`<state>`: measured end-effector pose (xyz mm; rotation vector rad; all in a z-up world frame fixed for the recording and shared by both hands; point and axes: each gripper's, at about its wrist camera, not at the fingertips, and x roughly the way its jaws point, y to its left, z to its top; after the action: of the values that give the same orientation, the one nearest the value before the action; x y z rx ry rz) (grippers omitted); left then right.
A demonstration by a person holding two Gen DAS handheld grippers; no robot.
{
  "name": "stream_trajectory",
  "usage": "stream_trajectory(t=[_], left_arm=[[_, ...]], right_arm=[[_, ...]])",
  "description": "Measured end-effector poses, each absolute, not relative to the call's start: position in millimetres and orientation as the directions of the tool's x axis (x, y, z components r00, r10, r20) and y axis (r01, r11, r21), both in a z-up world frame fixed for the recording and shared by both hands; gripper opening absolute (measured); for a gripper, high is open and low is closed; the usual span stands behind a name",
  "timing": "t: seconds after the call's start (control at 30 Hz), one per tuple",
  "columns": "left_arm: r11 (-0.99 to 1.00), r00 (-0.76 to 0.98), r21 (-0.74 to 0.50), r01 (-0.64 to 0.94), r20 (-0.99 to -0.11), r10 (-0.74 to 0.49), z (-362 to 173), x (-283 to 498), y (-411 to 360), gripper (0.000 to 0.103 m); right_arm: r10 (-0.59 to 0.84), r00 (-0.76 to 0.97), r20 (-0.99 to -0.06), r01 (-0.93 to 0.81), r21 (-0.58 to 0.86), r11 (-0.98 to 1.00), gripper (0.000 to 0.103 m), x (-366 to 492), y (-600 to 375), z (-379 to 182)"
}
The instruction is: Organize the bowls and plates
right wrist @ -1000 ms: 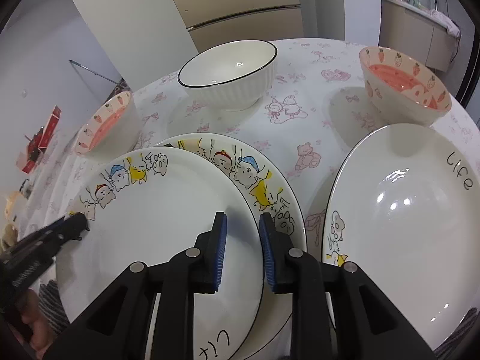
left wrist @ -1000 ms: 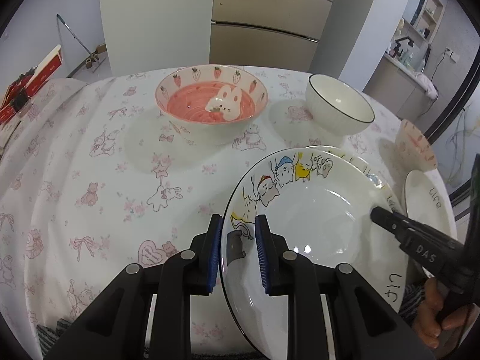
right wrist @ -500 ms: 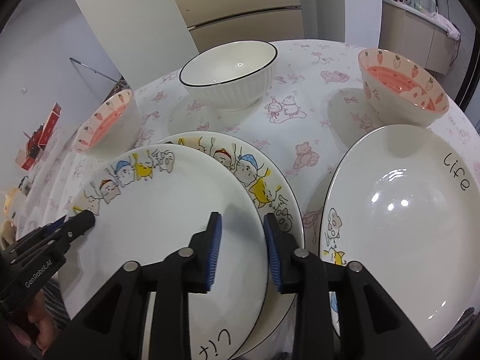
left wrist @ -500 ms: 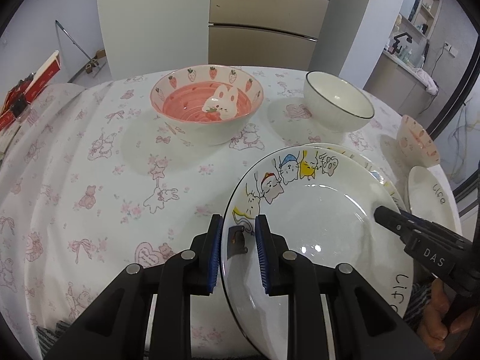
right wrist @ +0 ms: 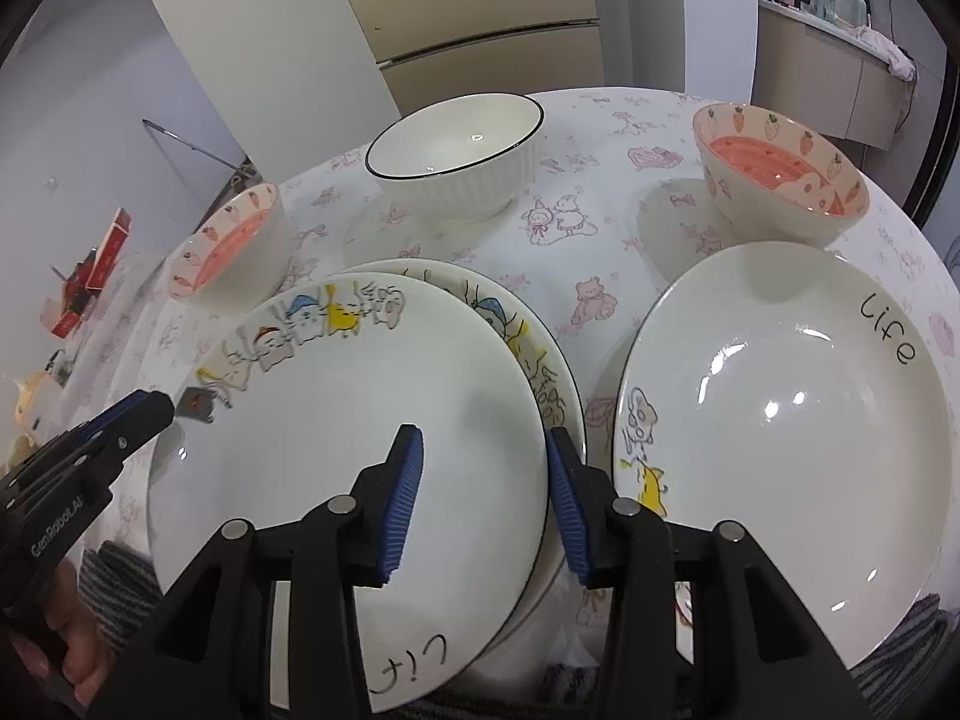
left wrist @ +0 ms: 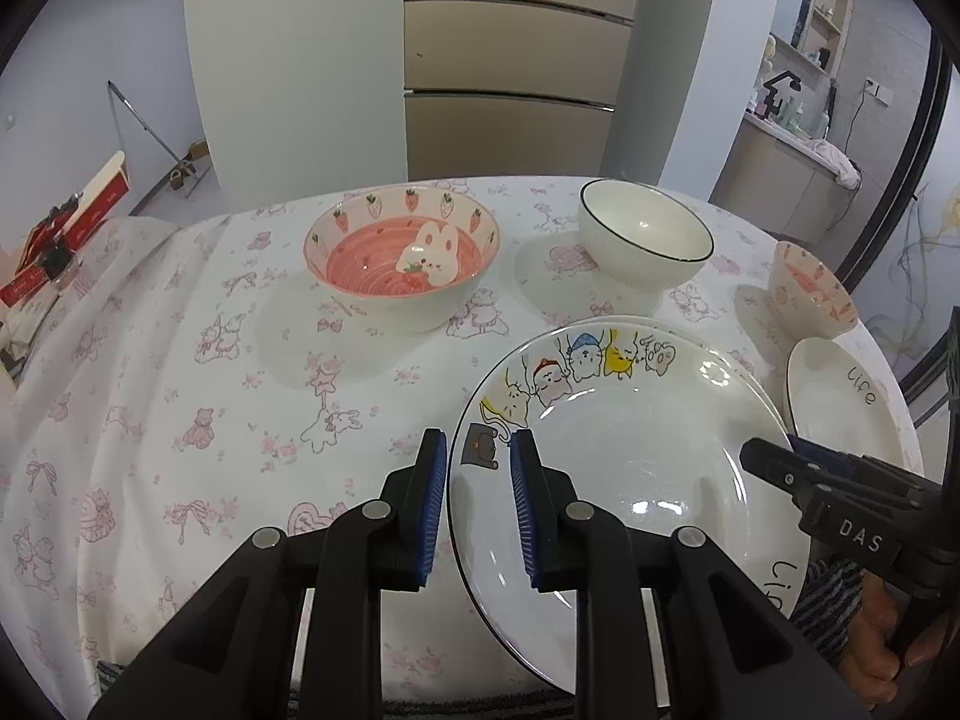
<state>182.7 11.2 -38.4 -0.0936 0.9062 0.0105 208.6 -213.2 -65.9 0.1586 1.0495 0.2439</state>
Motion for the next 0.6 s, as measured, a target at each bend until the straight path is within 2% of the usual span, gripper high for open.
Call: stream_trajectory(t=[0.07, 0.2, 0.23, 0.33, 0.43, 0.6], left_arm=[[0.996, 0.625, -0.075, -0.045, -0.78, -0.03, -36.2, 181.1, 9.5, 0.029], [0.996, 0.645, -0.076, -0.045, -0.764, -0.029, -30.5, 178.9, 5.9, 0.055], [0.996, 0.653, -0.078, -0.045, -0.757, -0.03, -28.2, 177.7, 4.7, 0.057], [0.997, 0.665, -0.075, -0.034, -0.747, -0.033, -22.9, 175.7, -0.8, 0.059], [0.997, 0.674, -0.072, -0.021, -0.738, -0.039, -19.3, 175.9, -6.8, 0.06], [0.998, 0.681, -0.066, 0.0, -0.731, -0.048, -14.8, 178.3, -17.1, 0.061]], right_arm=[[0.293, 0.472, -0.832, -0.126, 0.265, 0.956, 0.041, 205.3, -217.1, -64.7], [0.317, 0.47, -0.824, -0.121, 0.295, 0.948, 0.041, 199.9, -223.3, -61.5], [0.316, 0.472, -0.823, -0.12, 0.295, 0.948, 0.041, 198.3, -223.9, -60.5], [0.269, 0.503, -0.821, -0.114, 0.245, 0.963, 0.048, 191.1, -223.8, -54.6], [0.21, 0.555, -0.805, -0.119, 0.173, 0.978, 0.05, 181.9, -223.8, -46.5], [0.197, 0.585, -0.787, -0.105, 0.167, 0.98, 0.05, 177.3, -233.2, -40.4]])
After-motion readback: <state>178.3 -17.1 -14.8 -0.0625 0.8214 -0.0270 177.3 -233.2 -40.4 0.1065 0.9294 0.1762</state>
